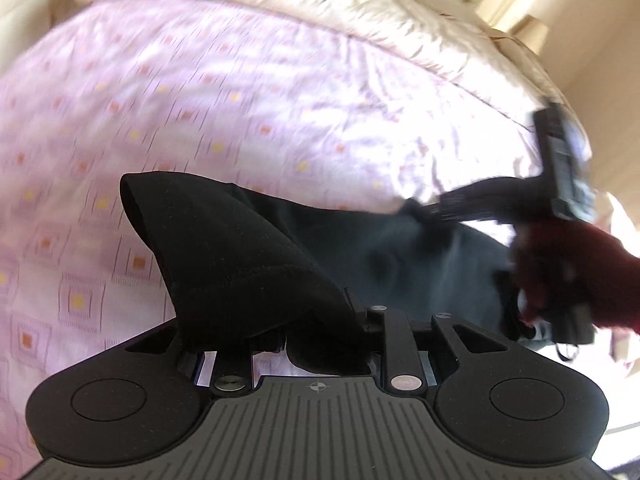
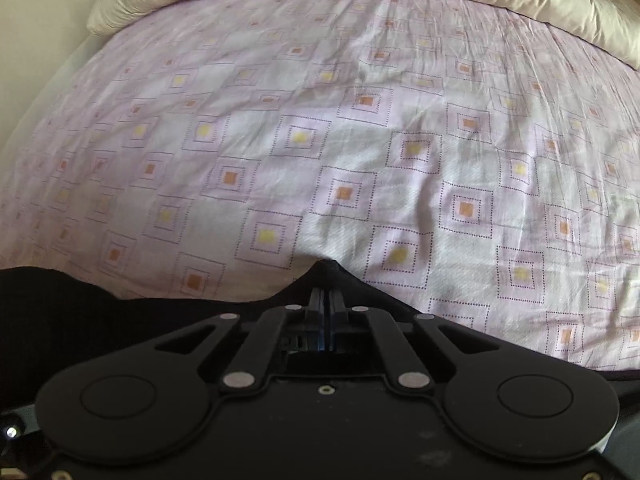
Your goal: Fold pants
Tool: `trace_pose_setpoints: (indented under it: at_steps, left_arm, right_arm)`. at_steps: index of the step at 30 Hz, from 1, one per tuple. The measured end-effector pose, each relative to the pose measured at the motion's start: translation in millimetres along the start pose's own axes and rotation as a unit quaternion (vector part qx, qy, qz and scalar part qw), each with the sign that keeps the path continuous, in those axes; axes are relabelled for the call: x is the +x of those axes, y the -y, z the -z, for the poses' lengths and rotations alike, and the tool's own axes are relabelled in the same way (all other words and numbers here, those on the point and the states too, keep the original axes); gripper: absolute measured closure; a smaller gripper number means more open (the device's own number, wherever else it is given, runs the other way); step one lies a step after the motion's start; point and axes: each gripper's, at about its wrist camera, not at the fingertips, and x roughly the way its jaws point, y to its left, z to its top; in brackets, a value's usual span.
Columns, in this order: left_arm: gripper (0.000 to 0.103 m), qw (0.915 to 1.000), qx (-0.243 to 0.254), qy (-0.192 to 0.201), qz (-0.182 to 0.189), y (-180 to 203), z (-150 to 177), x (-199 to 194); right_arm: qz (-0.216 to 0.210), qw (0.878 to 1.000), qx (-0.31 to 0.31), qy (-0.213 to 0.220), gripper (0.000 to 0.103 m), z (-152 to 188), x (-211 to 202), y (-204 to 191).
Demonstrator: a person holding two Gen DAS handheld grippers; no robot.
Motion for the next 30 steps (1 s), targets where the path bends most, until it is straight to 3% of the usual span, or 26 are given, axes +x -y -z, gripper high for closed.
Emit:
trace_pose_setpoints:
  at_steps: [6,11,15,18,21,25,30]
  left_arm:
    - [0.078,0.9980,0.054,0.033,0.006,32,-4,-17]
    - [0.078,0.9947,0.084,0.060,0.008,67,-10,-29]
    - [0.078,0.9911,0.111,0.073,0.018,109,-17,-36]
    - [0.078,0.9879,0.133,0.075,0.026,147,-19,-37]
    - [0.078,0.9855,0.151,0.072,0.026,187,-16,-31]
    - [0.078,0.9841,0.166,0.054,0.034,236,-13,-6]
    - [0.077,0.9816,0.186,0.018,0.040,290,0,49]
  right_arm:
    - [-0.026,0.999,0.027,-0.019,0.100,-9,6,13]
    - [-0.041,0.999,0.014,0.010,0.102,1,4,17]
    - [-0.085,0.996,0.017,-0.002,0.102,-7,0,33]
    - [-0.101,0.994,0.001,0.041,0.098,-7,-33,47]
    - [-0.127,0.989,0.016,0.077,0.096,-1,-75,79]
    - [-0.127,0.987,0.043,0.090,0.094,24,-118,136]
    - [-0.090,0.990,0.073,0.077,0.094,77,-141,214]
